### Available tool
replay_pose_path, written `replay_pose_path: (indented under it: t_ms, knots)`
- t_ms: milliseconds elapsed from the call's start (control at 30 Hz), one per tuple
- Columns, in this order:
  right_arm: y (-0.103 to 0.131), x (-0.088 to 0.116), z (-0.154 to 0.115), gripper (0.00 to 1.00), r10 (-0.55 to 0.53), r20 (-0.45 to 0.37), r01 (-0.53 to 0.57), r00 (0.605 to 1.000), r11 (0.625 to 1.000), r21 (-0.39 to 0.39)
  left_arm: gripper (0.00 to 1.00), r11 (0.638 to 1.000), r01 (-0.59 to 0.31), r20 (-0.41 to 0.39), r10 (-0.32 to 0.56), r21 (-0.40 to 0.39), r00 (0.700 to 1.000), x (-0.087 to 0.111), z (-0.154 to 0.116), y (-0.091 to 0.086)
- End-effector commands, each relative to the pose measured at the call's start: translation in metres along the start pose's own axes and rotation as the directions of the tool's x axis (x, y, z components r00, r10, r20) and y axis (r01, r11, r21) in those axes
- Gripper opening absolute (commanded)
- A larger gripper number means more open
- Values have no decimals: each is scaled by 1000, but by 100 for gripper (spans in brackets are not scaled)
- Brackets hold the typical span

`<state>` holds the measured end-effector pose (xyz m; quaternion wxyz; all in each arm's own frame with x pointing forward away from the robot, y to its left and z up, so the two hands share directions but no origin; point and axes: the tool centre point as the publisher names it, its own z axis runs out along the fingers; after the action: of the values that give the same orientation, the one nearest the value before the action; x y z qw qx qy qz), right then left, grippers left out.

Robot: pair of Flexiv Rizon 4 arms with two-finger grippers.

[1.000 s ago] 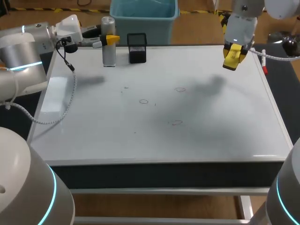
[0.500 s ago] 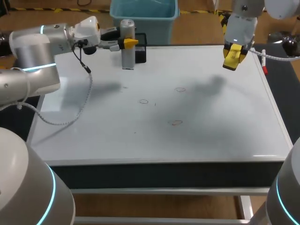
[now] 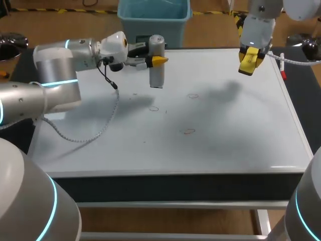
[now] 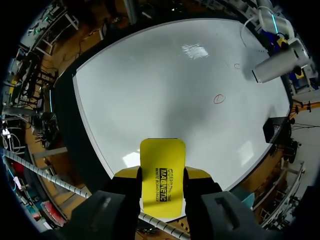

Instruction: Pick up the inspection probe, press it on each red-marked spot on the whiteboard one by one, put down the probe, pick up the eraser, and wipe off all the red marks.

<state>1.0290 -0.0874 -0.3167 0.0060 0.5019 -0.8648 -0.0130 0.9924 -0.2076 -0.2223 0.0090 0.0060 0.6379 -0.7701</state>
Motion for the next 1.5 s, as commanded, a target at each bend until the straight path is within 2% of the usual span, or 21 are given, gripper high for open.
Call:
replay_pose_path:
  t_ms: [33, 467, 1133, 1500]
  knots:
    - [0, 1, -1, 0, -2, -2, 2, 1000, 1000, 1, 0, 1000, 4, 18, -4, 15, 1000, 7, -2, 8]
    - [0, 1, -1, 0, -2, -2, 2, 1000, 1000, 1, 0, 999, 49, 20, -49, -15, 999, 27, -2, 28]
    - [0, 1, -1, 0, -2, -2, 2, 1000, 1000, 1, 0, 997, 72, 26, -71, -15, 997, 34, -7, 53]
    - [0, 1, -1, 0, -2, -2, 2, 1000, 1000, 1, 0, 997, 76, 22, -76, -22, 997, 35, -8, 58]
